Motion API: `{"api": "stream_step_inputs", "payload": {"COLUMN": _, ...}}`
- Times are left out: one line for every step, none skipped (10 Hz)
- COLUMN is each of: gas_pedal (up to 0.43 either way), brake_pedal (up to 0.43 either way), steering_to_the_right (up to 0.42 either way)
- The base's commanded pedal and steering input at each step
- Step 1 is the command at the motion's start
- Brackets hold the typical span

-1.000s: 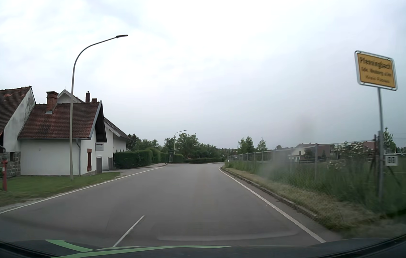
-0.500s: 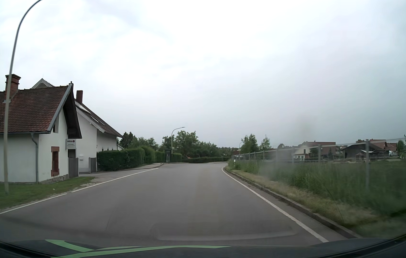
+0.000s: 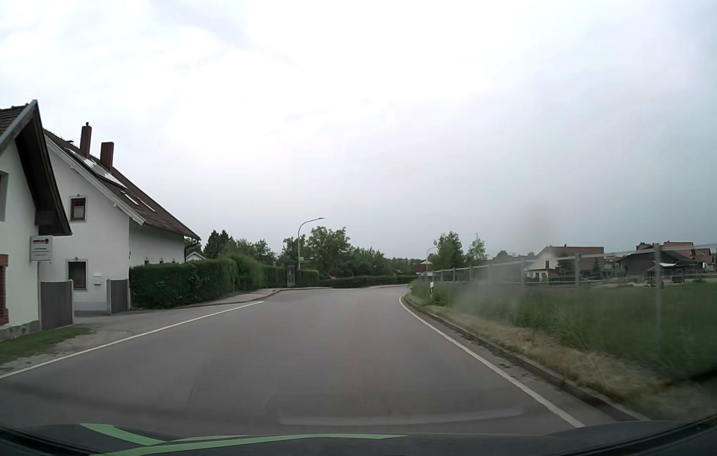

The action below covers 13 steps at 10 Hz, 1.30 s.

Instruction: Follow the waypoints while adhering to traffic rules and regulations

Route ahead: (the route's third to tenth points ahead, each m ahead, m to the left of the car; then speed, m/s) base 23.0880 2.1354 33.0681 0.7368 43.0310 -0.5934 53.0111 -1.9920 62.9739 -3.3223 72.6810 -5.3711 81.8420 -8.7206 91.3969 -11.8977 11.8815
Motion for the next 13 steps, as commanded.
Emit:
{"api": "stream_step_inputs", "payload": {"gas_pedal": 0.098, "brake_pedal": 0.0, "steering_to_the_right": -0.005}}
{"api": "stream_step_inputs", "payload": {"gas_pedal": 0.098, "brake_pedal": 0.0, "steering_to_the_right": -0.005}}
{"api": "stream_step_inputs", "payload": {"gas_pedal": 0.098, "brake_pedal": 0.0, "steering_to_the_right": -0.004}}
{"api": "stream_step_inputs", "payload": {"gas_pedal": 0.098, "brake_pedal": 0.0, "steering_to_the_right": -0.004}}
{"api": "stream_step_inputs", "payload": {"gas_pedal": 0.098, "brake_pedal": 0.0, "steering_to_the_right": -0.004}}
{"api": "stream_step_inputs", "payload": {"gas_pedal": 0.098, "brake_pedal": 0.0, "steering_to_the_right": -0.002}}
{"api": "stream_step_inputs", "payload": {"gas_pedal": 0.098, "brake_pedal": 0.0, "steering_to_the_right": -0.001}}
{"api": "stream_step_inputs", "payload": {"gas_pedal": 0.098, "brake_pedal": 0.0, "steering_to_the_right": 0.0}}
{"api": "stream_step_inputs", "payload": {"gas_pedal": 0.098, "brake_pedal": 0.0, "steering_to_the_right": 0.001}}
{"api": "stream_step_inputs", "payload": {"gas_pedal": 0.11, "brake_pedal": 0.0, "steering_to_the_right": 0.003}}
{"api": "stream_step_inputs", "payload": {"gas_pedal": 0.11, "brake_pedal": 0.0, "steering_to_the_right": 0.006}}
{"api": "stream_step_inputs", "payload": {"gas_pedal": 0.11, "brake_pedal": 0.0, "steering_to_the_right": 0.009}}
{"api": "stream_step_inputs", "payload": {"gas_pedal": 0.11, "brake_pedal": 0.0, "steering_to_the_right": 0.01}}
